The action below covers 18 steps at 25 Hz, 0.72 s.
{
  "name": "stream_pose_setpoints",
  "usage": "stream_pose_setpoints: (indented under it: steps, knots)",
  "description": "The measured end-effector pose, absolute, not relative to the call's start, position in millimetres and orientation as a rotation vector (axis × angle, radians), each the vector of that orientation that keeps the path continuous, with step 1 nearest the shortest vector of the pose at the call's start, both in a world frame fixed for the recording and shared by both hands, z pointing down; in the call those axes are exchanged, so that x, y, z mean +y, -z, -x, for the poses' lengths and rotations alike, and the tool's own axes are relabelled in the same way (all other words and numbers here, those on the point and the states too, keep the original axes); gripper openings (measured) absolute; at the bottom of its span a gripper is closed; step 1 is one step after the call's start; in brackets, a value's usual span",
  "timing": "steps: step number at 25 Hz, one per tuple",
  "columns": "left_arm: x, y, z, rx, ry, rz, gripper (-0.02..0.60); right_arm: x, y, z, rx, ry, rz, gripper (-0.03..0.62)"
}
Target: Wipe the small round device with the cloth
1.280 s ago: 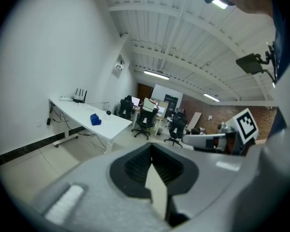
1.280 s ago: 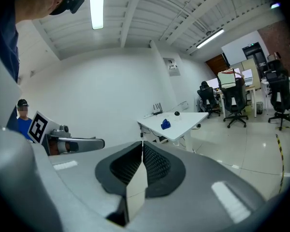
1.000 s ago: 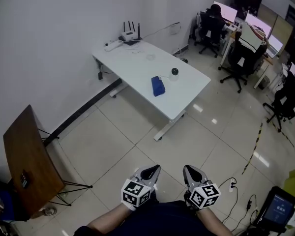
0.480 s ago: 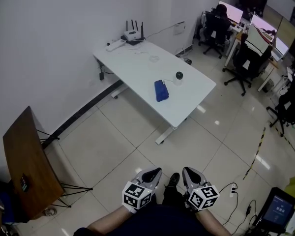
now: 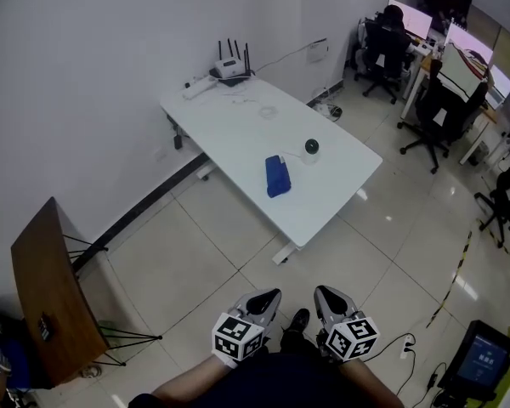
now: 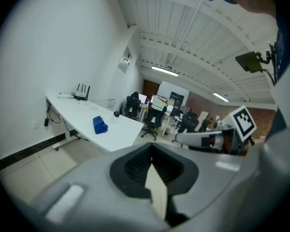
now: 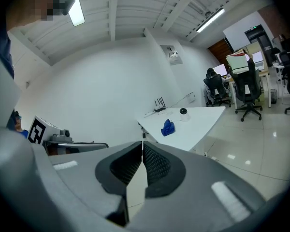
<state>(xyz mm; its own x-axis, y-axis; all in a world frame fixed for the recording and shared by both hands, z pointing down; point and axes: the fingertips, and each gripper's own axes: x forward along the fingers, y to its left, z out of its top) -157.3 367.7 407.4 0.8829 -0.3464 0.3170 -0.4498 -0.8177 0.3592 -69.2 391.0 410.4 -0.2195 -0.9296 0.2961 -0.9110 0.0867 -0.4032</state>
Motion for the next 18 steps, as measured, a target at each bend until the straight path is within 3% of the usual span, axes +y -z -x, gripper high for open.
stream_pose_setpoints:
  steps: [18]
  knots:
    - [278, -399, 32, -0.682, -0.375, -2.657, 0.003, 295, -407, -65, 2.294, 0.816, 1.895, 0.017]
